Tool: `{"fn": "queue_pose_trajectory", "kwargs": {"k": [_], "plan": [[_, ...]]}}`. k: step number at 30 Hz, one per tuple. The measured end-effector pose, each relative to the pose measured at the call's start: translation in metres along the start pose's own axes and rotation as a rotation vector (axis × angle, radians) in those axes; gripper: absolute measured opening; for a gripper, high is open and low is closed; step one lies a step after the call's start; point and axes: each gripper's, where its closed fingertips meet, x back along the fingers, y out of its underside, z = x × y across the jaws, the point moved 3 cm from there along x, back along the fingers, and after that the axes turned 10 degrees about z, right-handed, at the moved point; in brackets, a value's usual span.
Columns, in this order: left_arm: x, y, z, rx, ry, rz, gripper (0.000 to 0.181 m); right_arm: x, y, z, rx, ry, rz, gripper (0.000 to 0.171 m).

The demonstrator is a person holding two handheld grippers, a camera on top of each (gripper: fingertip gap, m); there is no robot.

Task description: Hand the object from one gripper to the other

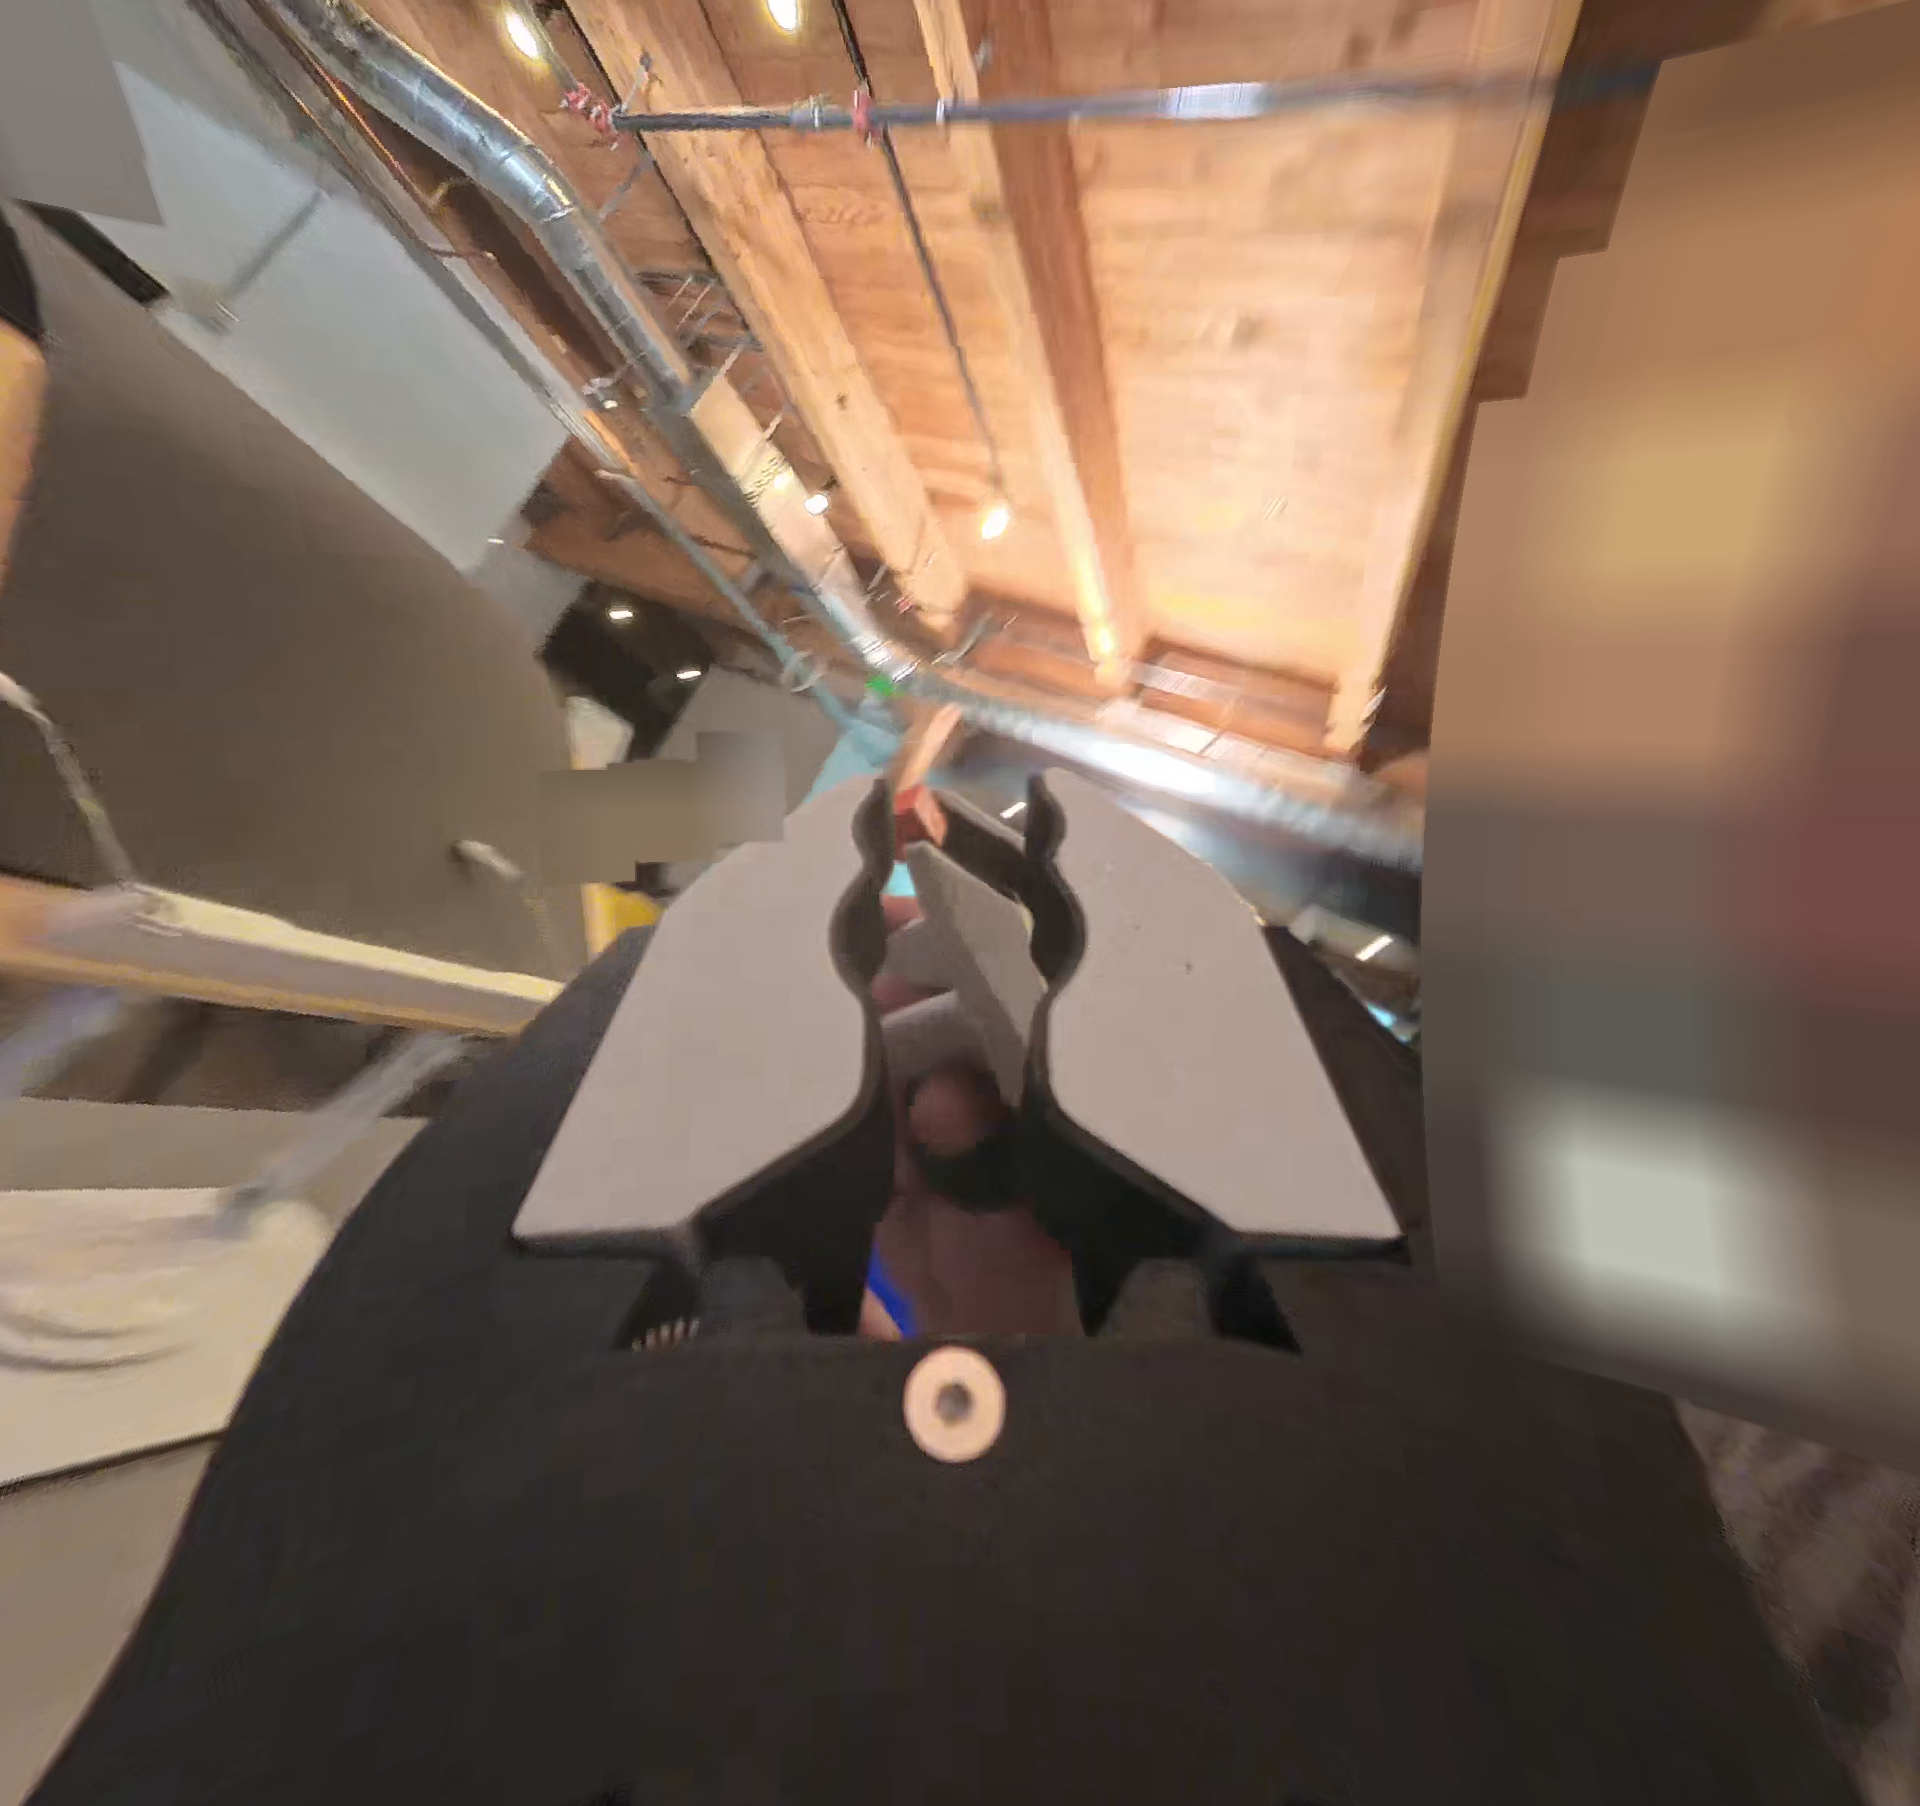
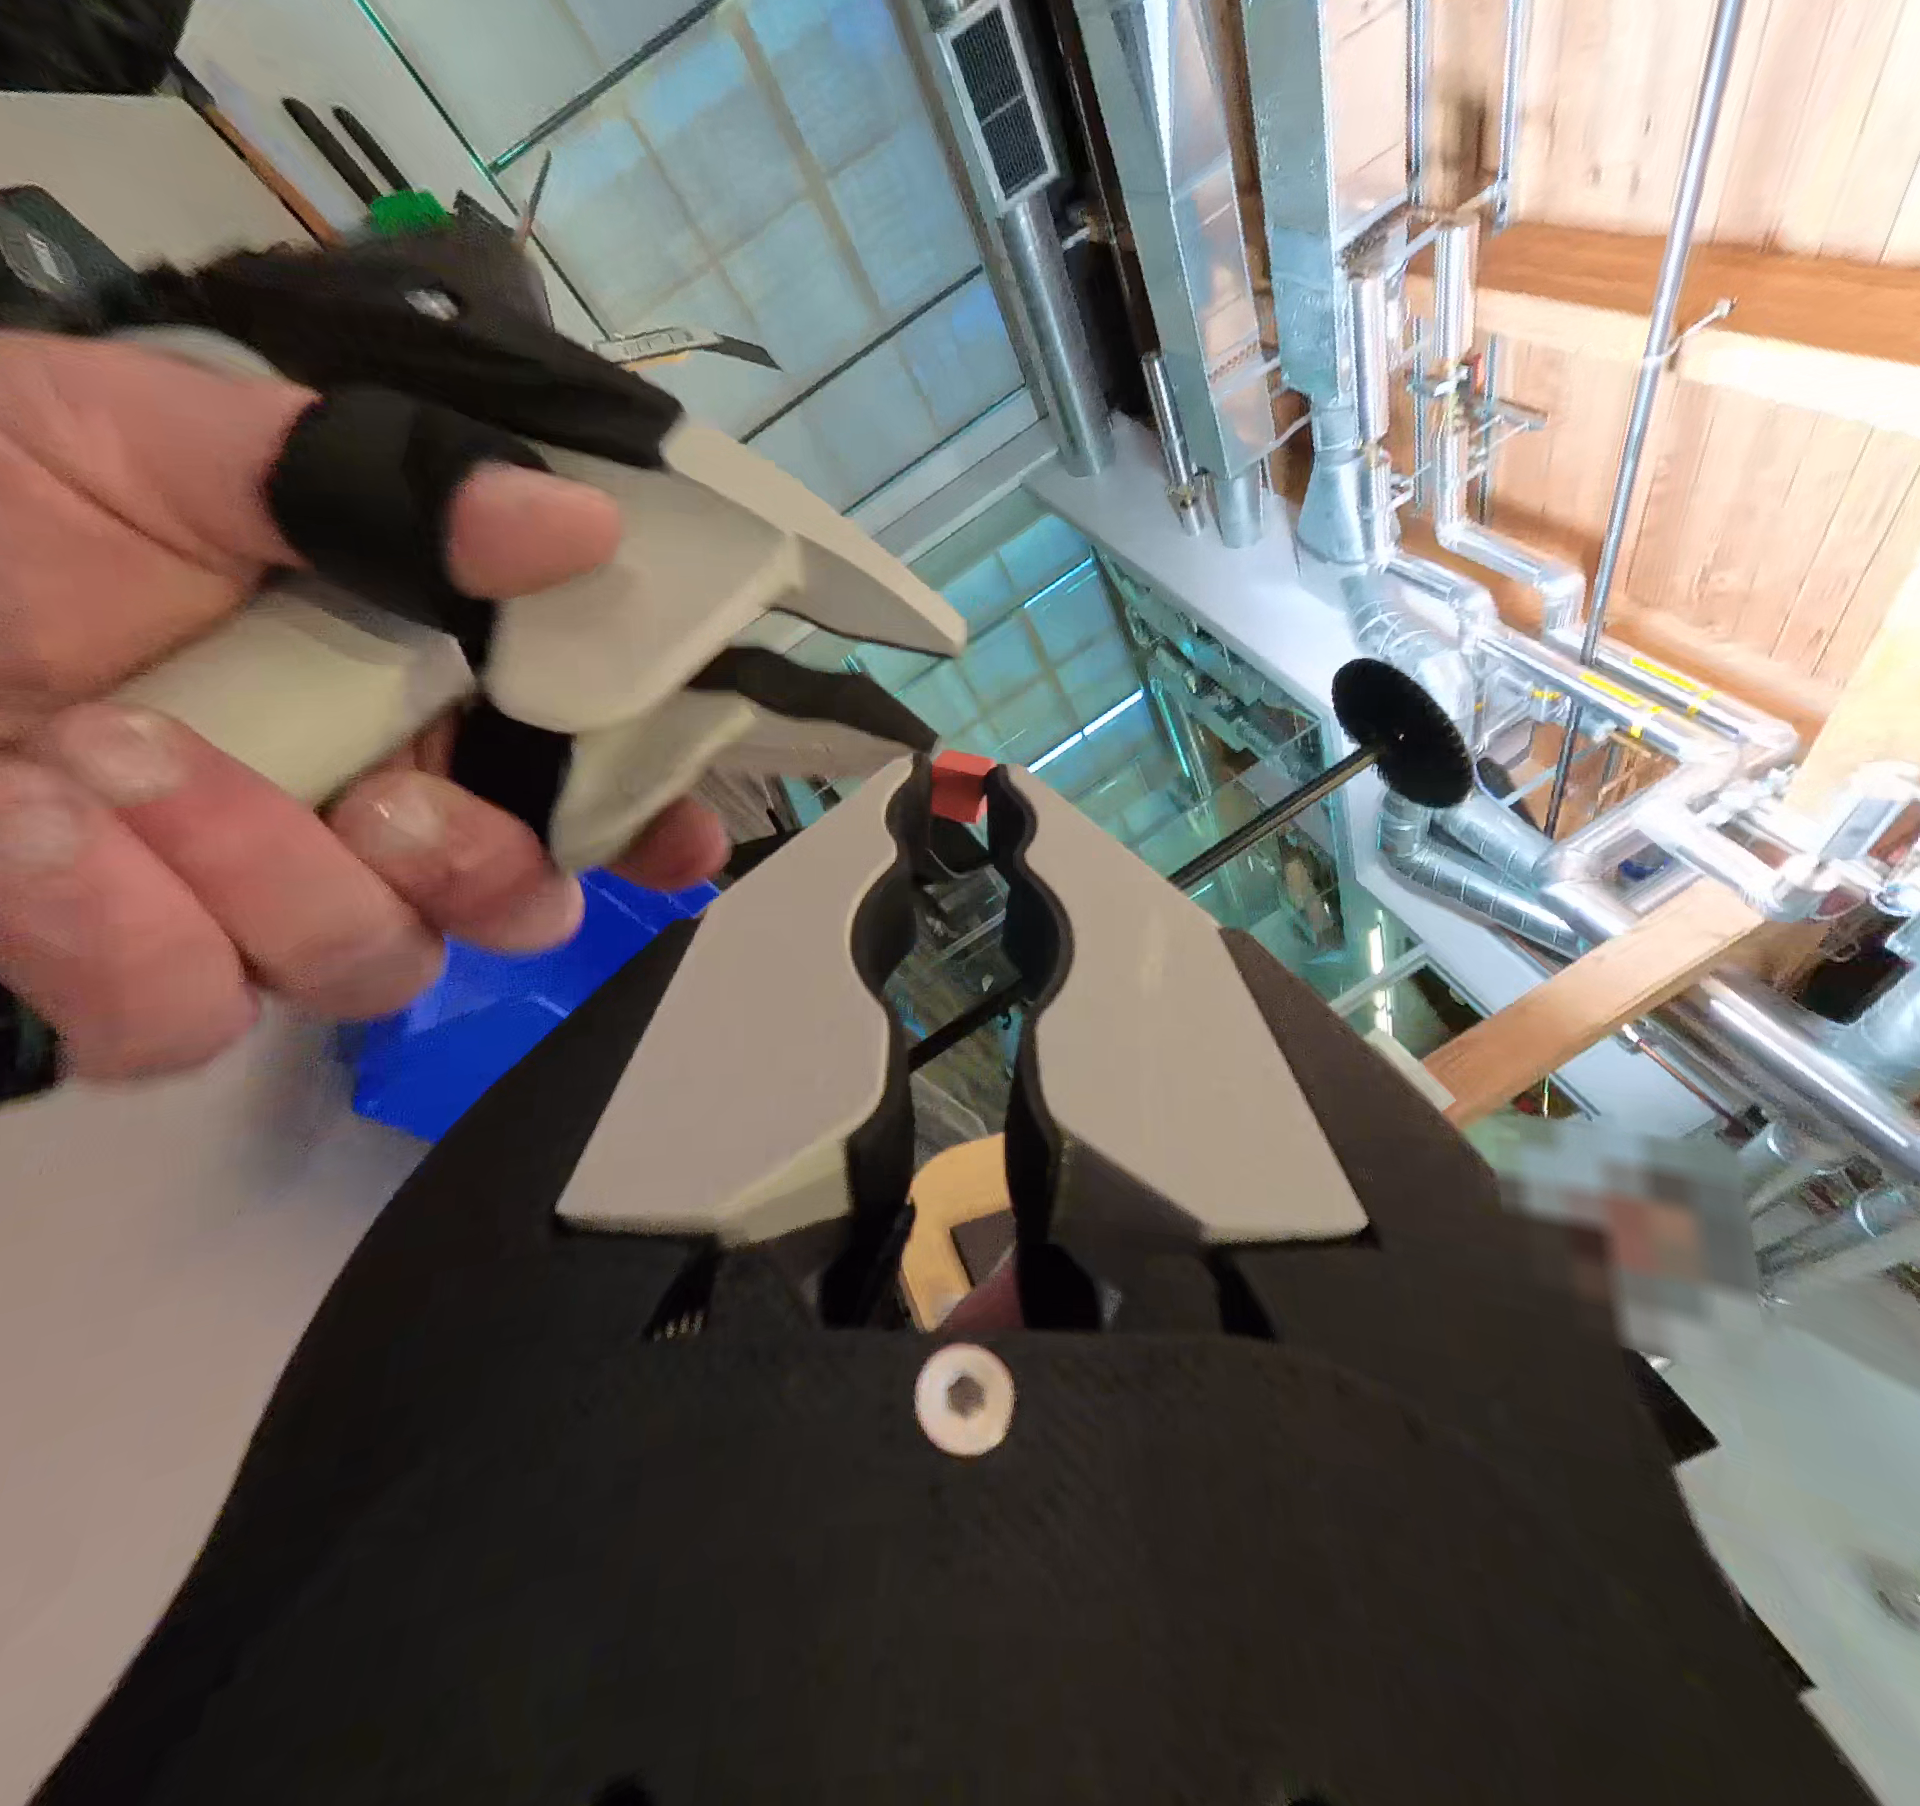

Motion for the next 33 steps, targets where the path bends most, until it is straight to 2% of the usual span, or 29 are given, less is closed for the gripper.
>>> {"fn": "queue_pose_trajectory", "kwargs": {"k": [3, 9, 12, 15, 22, 26, 33], "plan": [[0.0, 0.003, 0.006, -0.401, -0.005, -0.187, 0.024, 0.008, 0.01, -0.003, -0.117, -0.156, -0.046, 0.008], [0.014, 0.024, 0.006, -1.336, 0.016, -0.456, 0.031, 0.026, 0.021, 0.016, -0.355, -0.237, -0.122, 0.007], [0.021, 0.044, -0.002, -1.633, 0.024, -0.533, 0.034, 0.037, 0.027, 0.007, -0.428, -0.368, -0.198, 0.007], [0.025, 0.06, -0.003, -1.774, 0.042, -0.528, 0.038, 0.052, 0.028, -0.009, -0.573, -0.53, -0.228, 0.007], [0.032, 0.093, 0.012, -2.068, 0.27, -0.477, 0.041, 0.083, 0.021, -0.029, -1.023, -0.84, -0.068, 0.007], [0.037, 0.105, 0.015, -2.145, 0.417, -0.484, 0.038, 0.096, 0.018, -0.033, -1.195, -0.955, 0.11, 0.007], [0.044, 0.112, 0.029, -2.176, 0.648, -0.47, 0.033, 0.114, 0.014, -0.028, -1.392, -1.06, 0.471, 0.007]]}}
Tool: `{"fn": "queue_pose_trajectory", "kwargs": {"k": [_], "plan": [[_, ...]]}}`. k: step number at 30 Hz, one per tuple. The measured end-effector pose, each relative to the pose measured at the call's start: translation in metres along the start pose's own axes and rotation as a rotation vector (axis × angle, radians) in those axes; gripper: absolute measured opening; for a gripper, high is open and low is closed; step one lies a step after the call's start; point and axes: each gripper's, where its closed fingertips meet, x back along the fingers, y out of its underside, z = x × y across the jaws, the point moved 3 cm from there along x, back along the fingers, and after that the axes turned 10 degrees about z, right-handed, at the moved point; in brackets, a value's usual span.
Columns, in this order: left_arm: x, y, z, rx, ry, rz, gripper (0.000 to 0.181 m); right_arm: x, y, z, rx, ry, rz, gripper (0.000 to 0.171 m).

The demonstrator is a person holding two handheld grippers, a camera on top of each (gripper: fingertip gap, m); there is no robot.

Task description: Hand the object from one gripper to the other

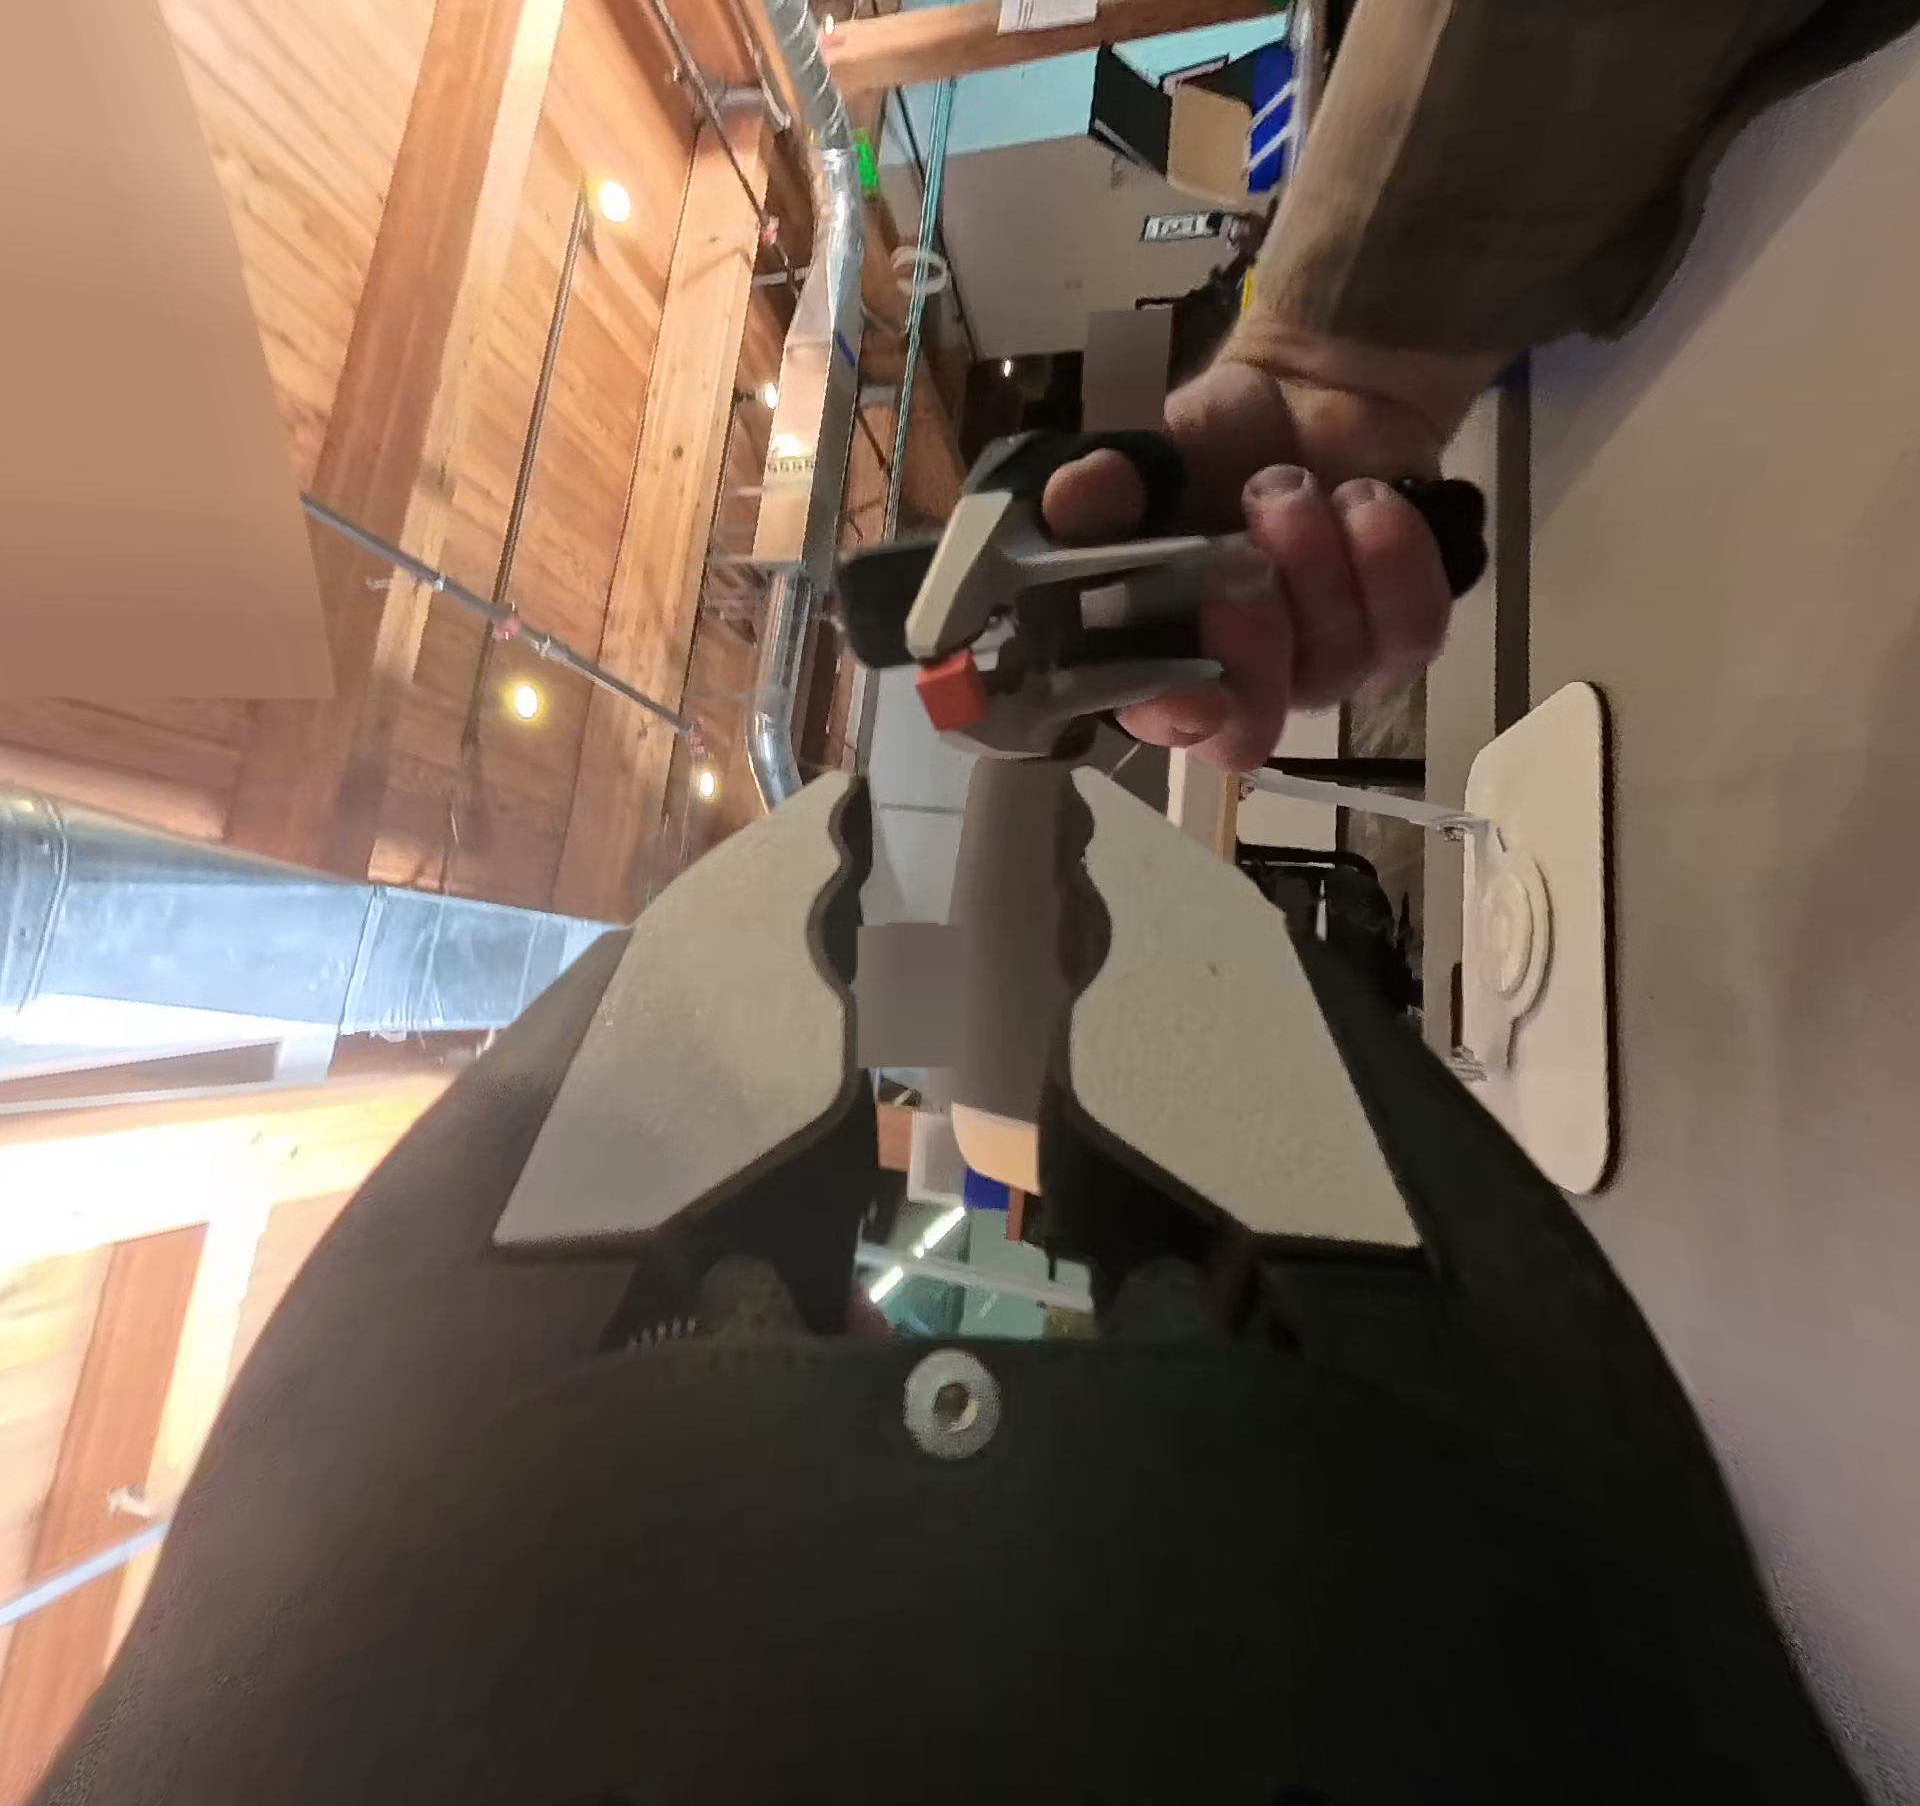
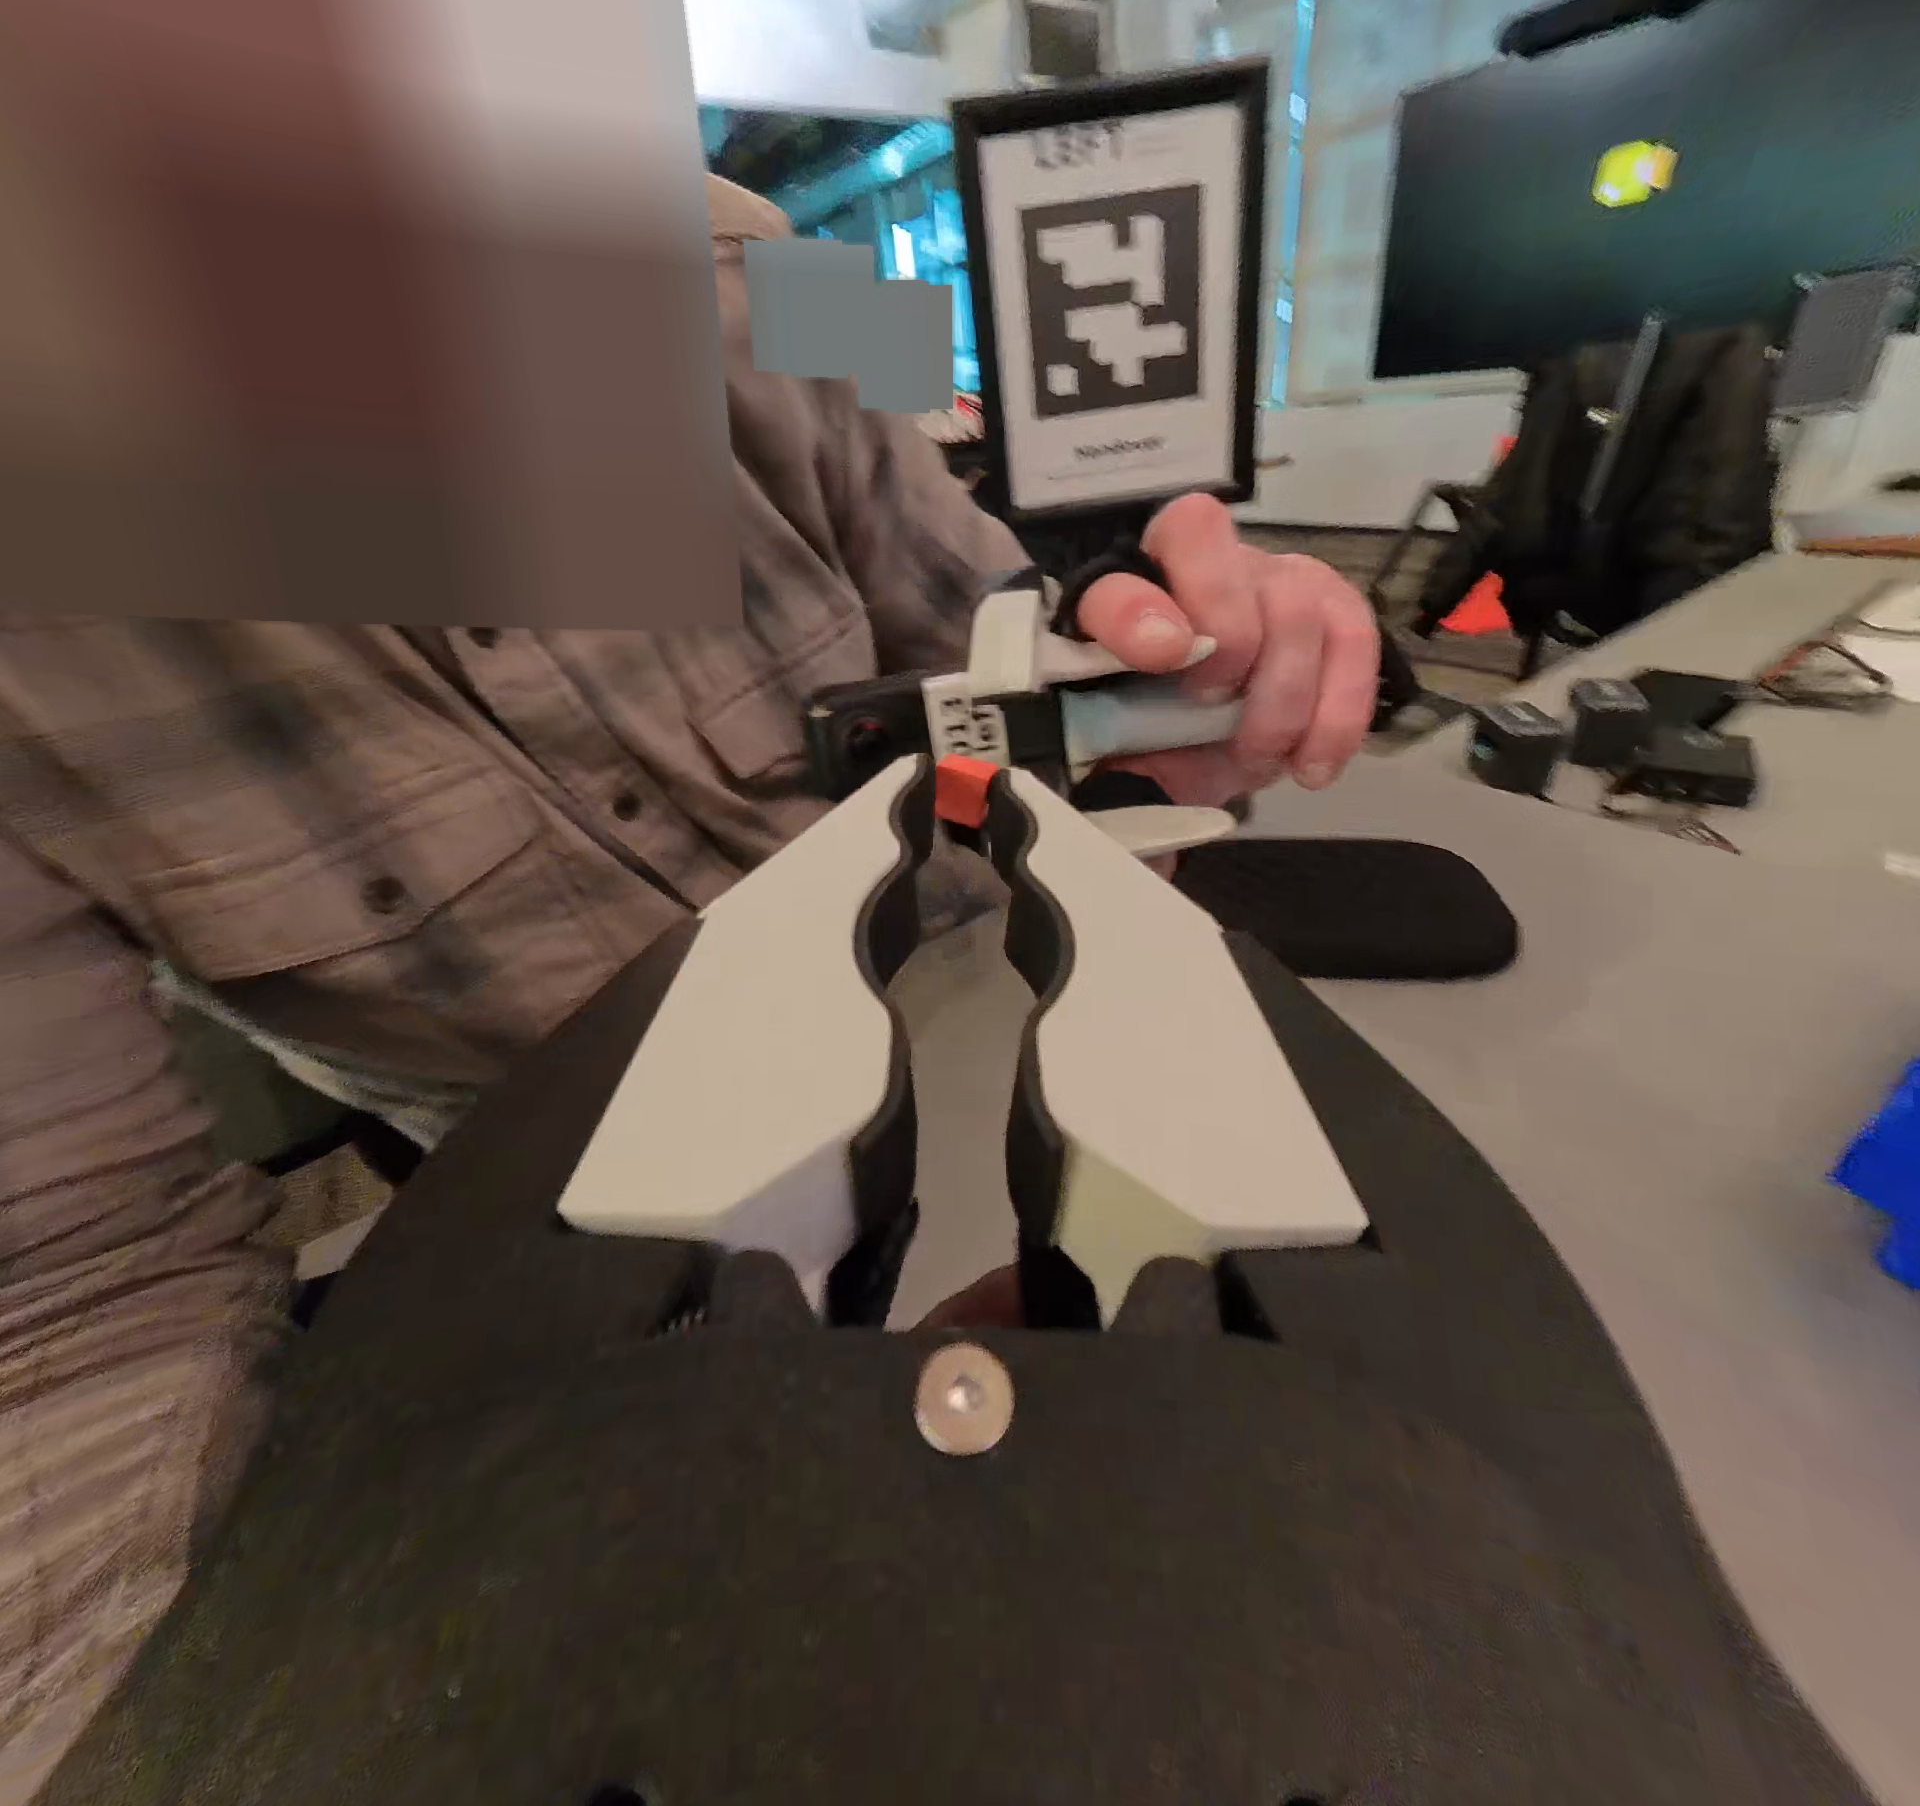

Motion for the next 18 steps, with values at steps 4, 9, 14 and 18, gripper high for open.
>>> {"fn": "queue_pose_trajectory", "kwargs": {"k": [4, 9, 14, 18], "plan": [[-0.003, -0.017, -0.001, 0.016, 0.067, 0.112, 0.035, -0.003, 0.012, -0.008, -0.044, -0.119, 0.017, 0.007], [-0.007, -0.032, 0.002, 0.166, 0.237, 0.214, 0.037, -0.013, 0.024, -0.01, -0.077, -0.185, -0.024, 0.007], [-0.004, -0.035, 0.003, 0.385, 0.475, 0.256, 0.032, -0.015, 0.029, -0.012, -0.085, -0.205, -0.041, 0.007], [-0.004, -0.032, -0.005, 0.538, 0.617, 0.276, 0.029, -0.017, 0.033, -0.012, -0.088, -0.207, -0.068, 0.007]]}}
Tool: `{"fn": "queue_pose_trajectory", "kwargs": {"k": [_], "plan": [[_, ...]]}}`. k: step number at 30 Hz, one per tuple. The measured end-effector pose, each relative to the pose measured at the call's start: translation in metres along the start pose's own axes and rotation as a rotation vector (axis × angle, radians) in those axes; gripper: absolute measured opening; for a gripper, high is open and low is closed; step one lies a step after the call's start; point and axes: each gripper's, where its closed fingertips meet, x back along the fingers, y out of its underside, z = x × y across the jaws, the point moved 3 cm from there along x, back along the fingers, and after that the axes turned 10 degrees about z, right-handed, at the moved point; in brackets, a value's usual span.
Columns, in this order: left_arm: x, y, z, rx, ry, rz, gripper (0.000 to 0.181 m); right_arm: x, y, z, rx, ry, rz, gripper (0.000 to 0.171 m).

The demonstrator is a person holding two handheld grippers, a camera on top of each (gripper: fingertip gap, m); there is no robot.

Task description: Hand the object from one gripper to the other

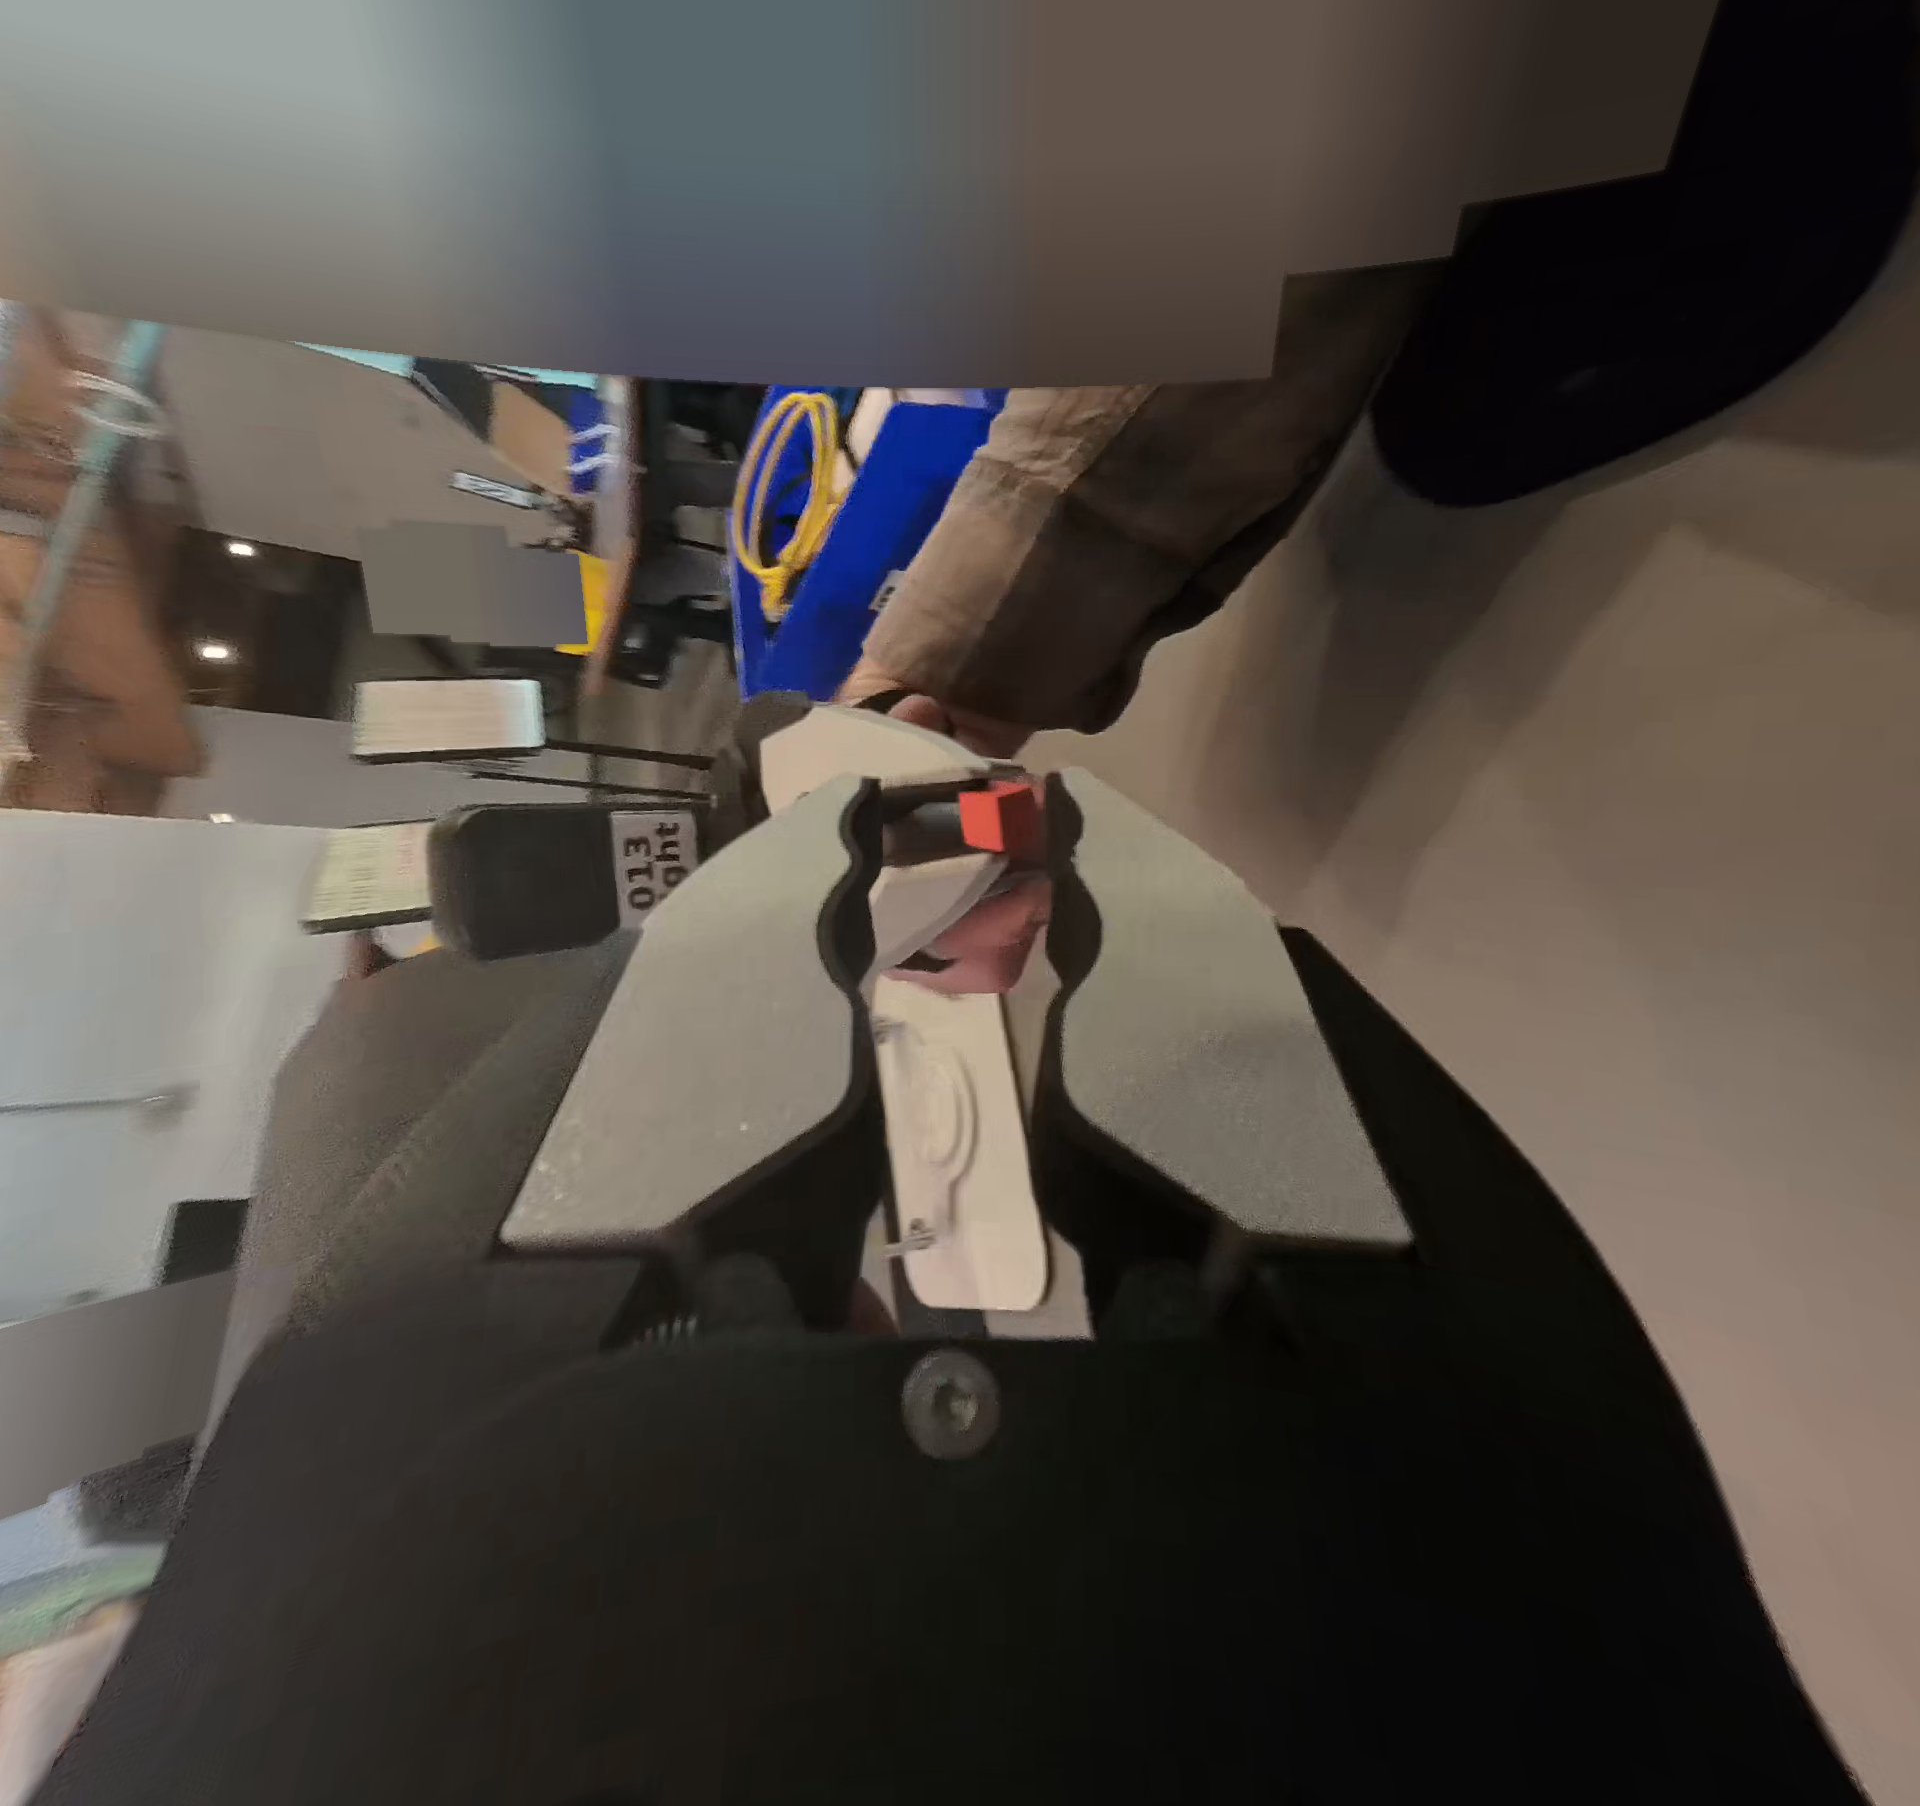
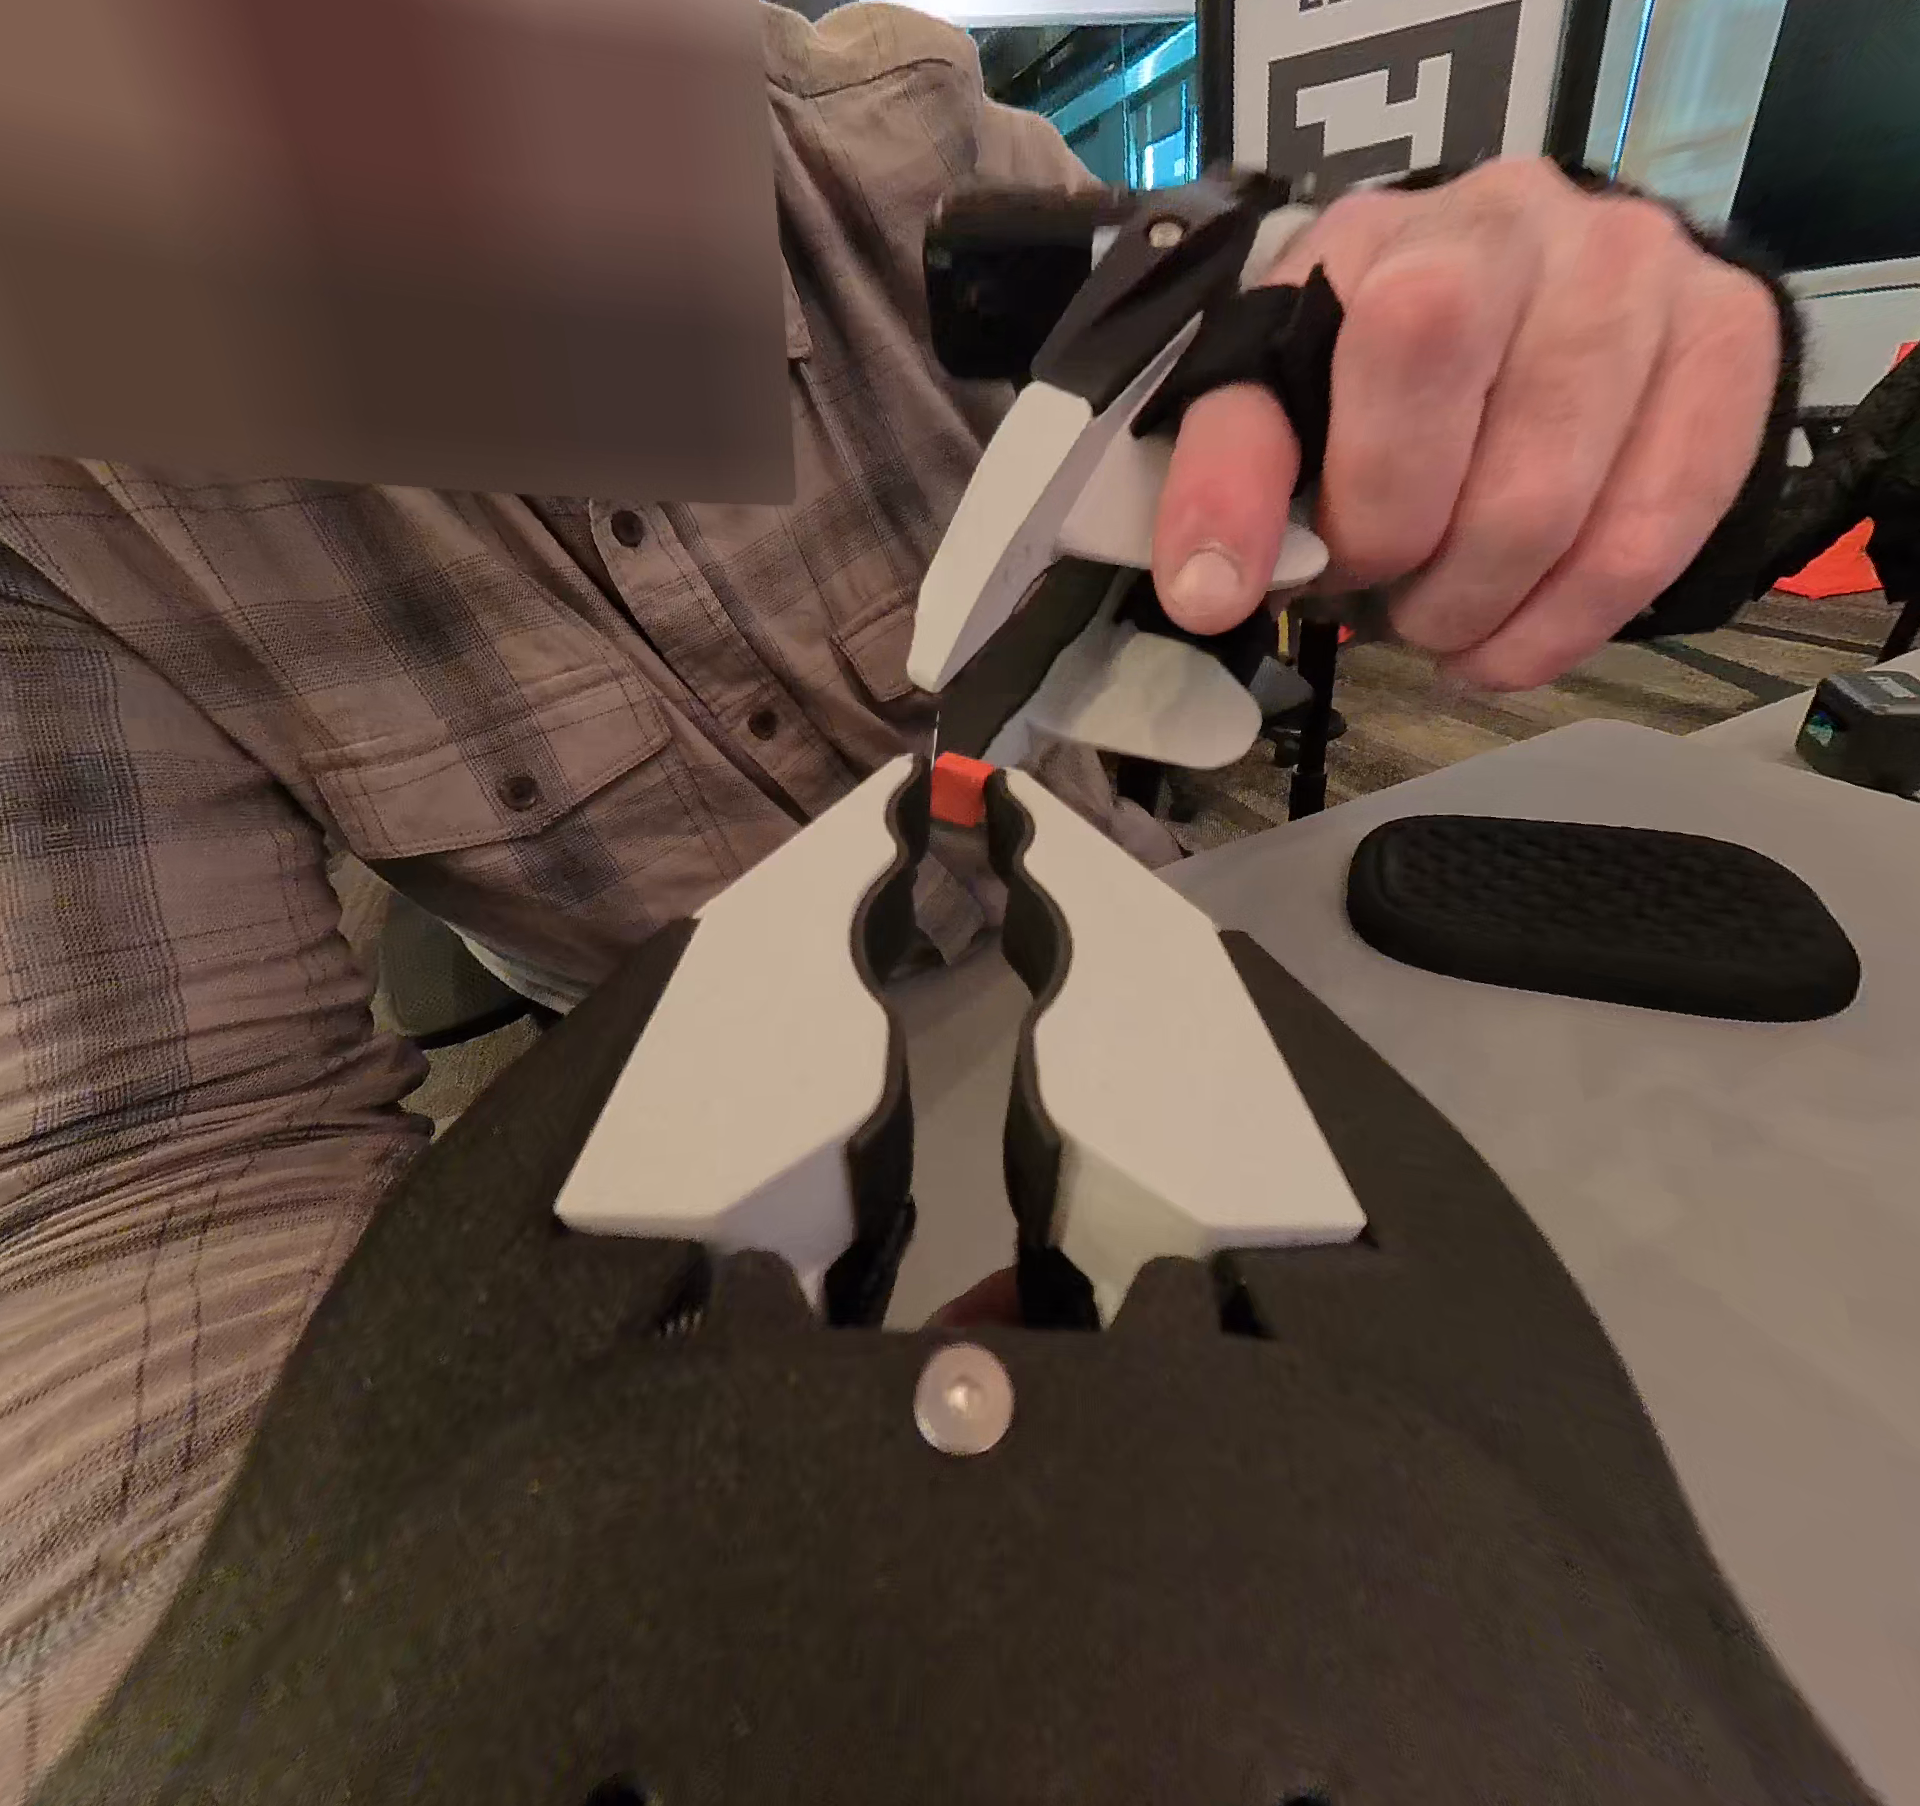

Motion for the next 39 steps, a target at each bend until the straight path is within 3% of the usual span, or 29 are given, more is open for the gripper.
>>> {"fn": "queue_pose_trajectory", "kwargs": {"k": [8, 20, 33, 39], "plan": [[-0.002, 0.004, 0.007, 0.118, 0.266, -0.032, 0.022, -0.004, 0.008, 0.004, -0.019, -0.003, -0.033, 0.007], [0.0, 0.011, 0.01, 0.161, 0.392, -0.082, 0.011, -0.006, 0.01, 0.006, -0.028, -0.008, -0.033, 0.007], [0.001, 0.014, 0.007, 0.131, 0.34, -0.093, 0.01, -0.004, 0.008, 0.008, -0.013, 0.019, -0.024, 0.008], [0.007, 0.026, -0.007, 0.181, 0.18, -0.123, 0.01, 0.008, -0.008, 0.019, 0.065, 0.158, 0.029, 0.023]]}}
